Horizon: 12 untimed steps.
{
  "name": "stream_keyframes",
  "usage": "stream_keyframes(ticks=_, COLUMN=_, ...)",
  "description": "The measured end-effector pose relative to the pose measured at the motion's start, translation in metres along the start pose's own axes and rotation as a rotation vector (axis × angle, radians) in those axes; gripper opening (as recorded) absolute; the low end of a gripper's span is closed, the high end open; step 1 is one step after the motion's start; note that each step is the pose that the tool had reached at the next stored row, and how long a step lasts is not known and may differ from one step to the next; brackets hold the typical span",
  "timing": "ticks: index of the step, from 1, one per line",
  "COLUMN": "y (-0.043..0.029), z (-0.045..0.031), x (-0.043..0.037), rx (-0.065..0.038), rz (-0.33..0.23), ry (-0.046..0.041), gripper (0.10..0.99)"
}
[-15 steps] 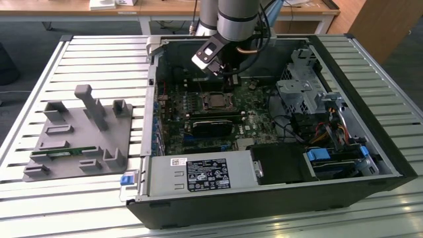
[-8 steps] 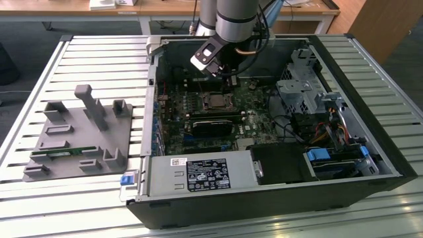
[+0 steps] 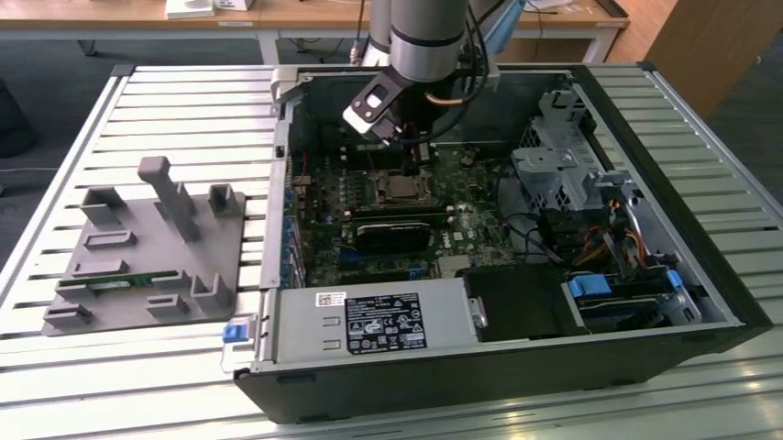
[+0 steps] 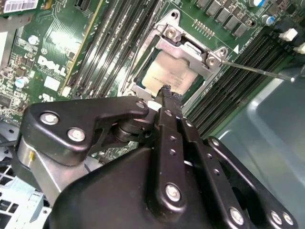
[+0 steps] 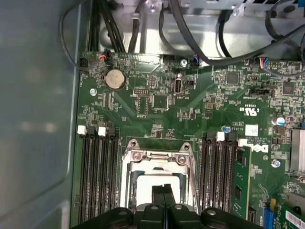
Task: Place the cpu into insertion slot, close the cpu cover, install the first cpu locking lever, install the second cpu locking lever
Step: 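Close the cpu cover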
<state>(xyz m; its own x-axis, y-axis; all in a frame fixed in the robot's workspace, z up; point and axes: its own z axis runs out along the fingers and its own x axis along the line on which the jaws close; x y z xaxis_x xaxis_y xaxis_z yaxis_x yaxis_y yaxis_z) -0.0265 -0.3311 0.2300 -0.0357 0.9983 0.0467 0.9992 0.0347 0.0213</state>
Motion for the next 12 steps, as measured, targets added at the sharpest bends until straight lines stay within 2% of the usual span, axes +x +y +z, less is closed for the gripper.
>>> stream_keyframes(ticks=4, y=-0.0005, z=0.0063, x=-0.0003, rx=0.004, rz=0.000, ry=0.0003, gripper=0.106)
stream_keyframes(ticks=7, y=-0.0005, z=0.0079, x=-0.0004, rx=0.004, rz=0.000, ry=0.0000, gripper=0.106)
stream_keyframes(ticks=8, y=-0.0147, z=0.0092, x=0.0001, rx=0.004, rz=0.000, ry=-0.0051, gripper=0.106)
stream_keyframes(ticks=12, y=-0.0153, z=0.0101, x=0.0001, rx=0.004, rz=0.000, ry=-0.0049, gripper=0.106)
